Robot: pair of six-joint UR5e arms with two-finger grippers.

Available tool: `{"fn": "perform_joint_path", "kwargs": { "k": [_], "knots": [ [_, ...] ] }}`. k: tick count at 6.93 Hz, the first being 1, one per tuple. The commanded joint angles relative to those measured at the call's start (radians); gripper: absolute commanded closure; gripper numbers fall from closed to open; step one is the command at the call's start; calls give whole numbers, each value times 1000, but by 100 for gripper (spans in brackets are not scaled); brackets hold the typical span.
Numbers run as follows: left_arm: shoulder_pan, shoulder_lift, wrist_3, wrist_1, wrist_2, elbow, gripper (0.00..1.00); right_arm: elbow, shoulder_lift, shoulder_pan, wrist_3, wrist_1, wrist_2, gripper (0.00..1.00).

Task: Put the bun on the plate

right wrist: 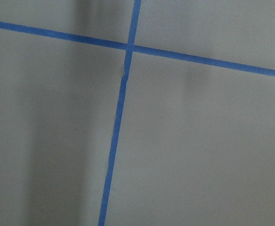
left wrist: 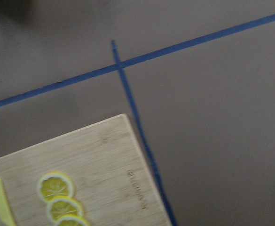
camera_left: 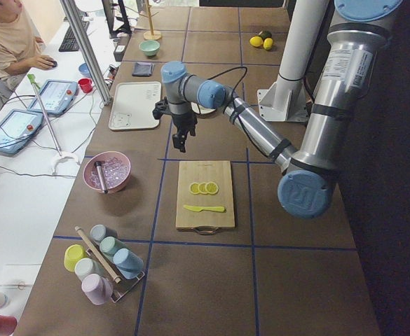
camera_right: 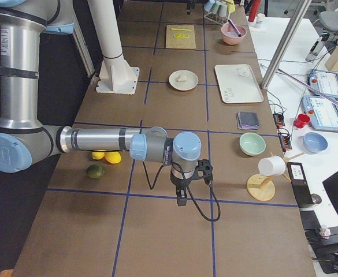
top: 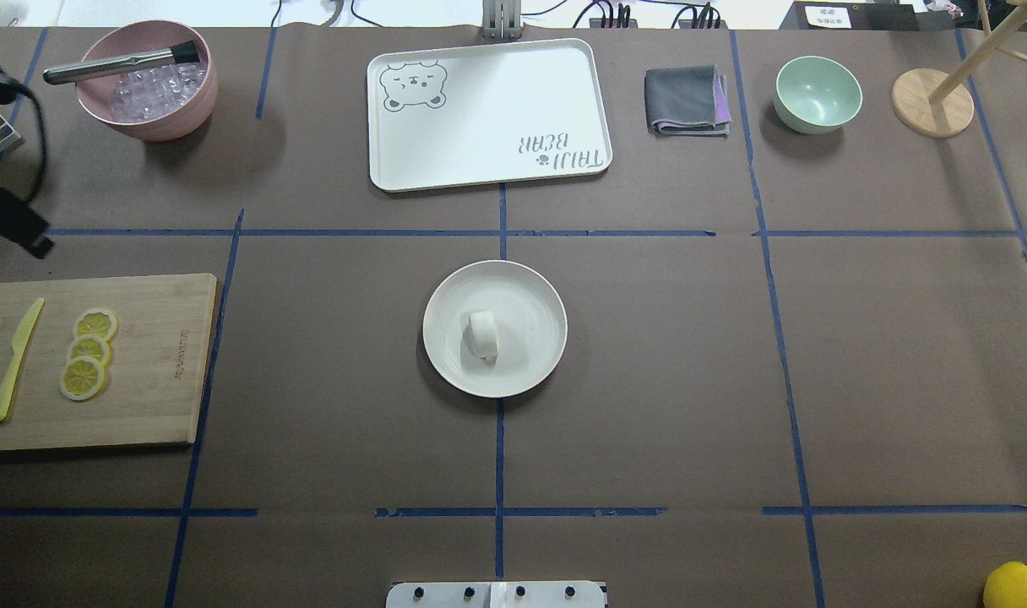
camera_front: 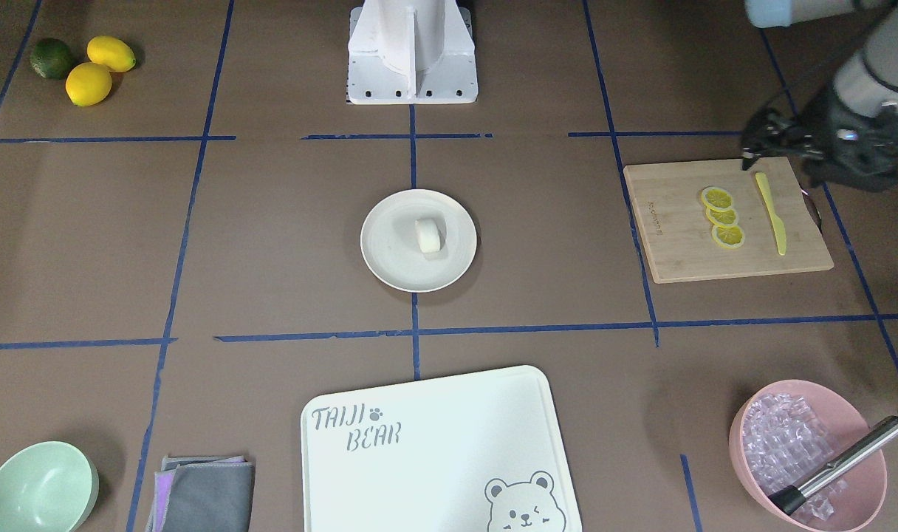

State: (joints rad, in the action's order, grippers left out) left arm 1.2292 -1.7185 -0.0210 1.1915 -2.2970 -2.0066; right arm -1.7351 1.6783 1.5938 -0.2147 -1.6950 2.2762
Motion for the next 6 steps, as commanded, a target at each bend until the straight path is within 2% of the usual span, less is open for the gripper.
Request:
{"fn": "perform_joint_path", "kwargs": {
  "k": [1, 2, 3, 5, 6],
  "knots": [
    [256, 94, 380, 13, -58, 205, 0, 0, 0, 0, 0, 0, 0, 0],
    [326, 114, 491, 55, -73, 327, 0, 2, -2, -2, 2, 0, 0, 0],
    [332, 131, 493, 106, -71, 400, 0, 0, -2, 0, 2, 0, 0, 0],
    [343, 155, 490, 205, -61, 413, 0, -1, -2, 0, 2, 0, 2, 0],
    [375, 154, 460, 211, -62, 419, 0, 0, -2, -2, 2, 0, 2, 0]
  ]
}}
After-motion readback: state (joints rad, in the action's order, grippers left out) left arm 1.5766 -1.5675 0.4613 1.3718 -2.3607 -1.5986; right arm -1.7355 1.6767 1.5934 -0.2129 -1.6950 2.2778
